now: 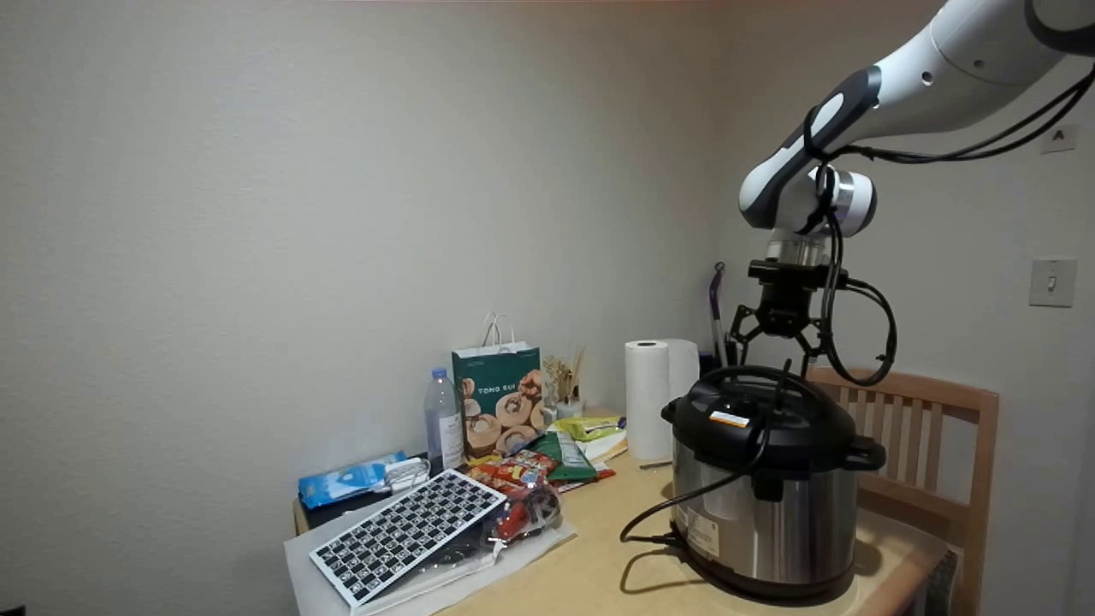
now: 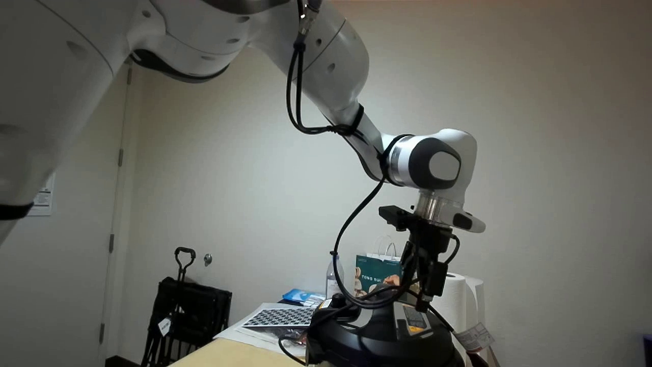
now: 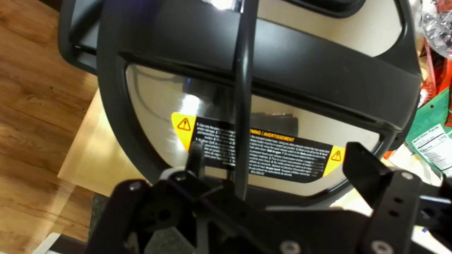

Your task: Remove the cable from the top of the rice cooker

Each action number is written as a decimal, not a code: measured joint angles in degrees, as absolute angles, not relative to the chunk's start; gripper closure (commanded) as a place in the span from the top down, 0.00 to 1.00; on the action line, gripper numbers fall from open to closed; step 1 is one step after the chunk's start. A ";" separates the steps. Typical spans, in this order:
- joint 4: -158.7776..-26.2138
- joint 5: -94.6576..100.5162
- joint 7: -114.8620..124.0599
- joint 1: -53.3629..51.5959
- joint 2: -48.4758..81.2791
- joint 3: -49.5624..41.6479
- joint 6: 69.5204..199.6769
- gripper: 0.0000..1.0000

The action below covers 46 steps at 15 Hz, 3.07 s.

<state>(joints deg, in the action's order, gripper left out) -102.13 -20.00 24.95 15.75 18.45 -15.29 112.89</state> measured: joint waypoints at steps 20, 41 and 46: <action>-98.27 -13.88 24.46 11.83 20.84 -14.43 125.49 0.02; -96.08 -9.02 10.51 2.24 16.10 -2.12 121.33 0.02; -89.34 -3.79 10.38 -5.82 24.07 2.53 119.48 0.02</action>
